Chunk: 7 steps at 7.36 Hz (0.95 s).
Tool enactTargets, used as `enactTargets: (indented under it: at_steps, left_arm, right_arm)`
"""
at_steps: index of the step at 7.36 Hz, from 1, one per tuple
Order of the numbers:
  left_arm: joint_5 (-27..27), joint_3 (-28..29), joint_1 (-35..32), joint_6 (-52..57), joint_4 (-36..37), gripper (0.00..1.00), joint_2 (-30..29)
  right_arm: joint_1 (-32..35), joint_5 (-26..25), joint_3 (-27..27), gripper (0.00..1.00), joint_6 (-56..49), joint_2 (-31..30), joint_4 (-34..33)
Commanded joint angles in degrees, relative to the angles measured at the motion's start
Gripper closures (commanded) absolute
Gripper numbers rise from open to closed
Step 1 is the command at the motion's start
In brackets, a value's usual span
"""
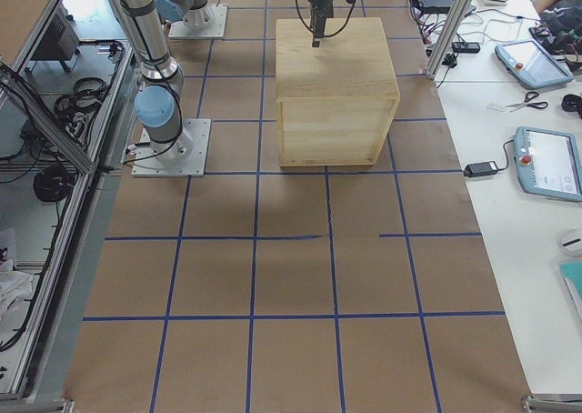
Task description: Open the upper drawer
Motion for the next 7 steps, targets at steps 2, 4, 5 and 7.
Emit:
enactTargets:
  at_steps: [2,4,5,7]
  left_arm:
    - [0.2,-0.5,0.3,3.3,-0.2,0.00,0.3]
    - [0.0,-1.6,0.3,3.2,0.0,0.00,-0.2]
    - [0.0,-1.5,0.3,3.2,0.1,0.00,0.0]
    - [0.5,-1.8,0.6,5.6,-0.3,0.00,1.1]
  right_arm:
    - [0.0,0.0,0.0,0.00,0.0,0.0,0.0]
    - [0.0,0.0,-0.1,0.00,0.0,0.0,0.0]
    - [0.0,0.0,-0.1,0.00,0.0,0.0,0.0]
    - [0.0,0.0,-0.1,0.00,0.0,0.0,0.0]
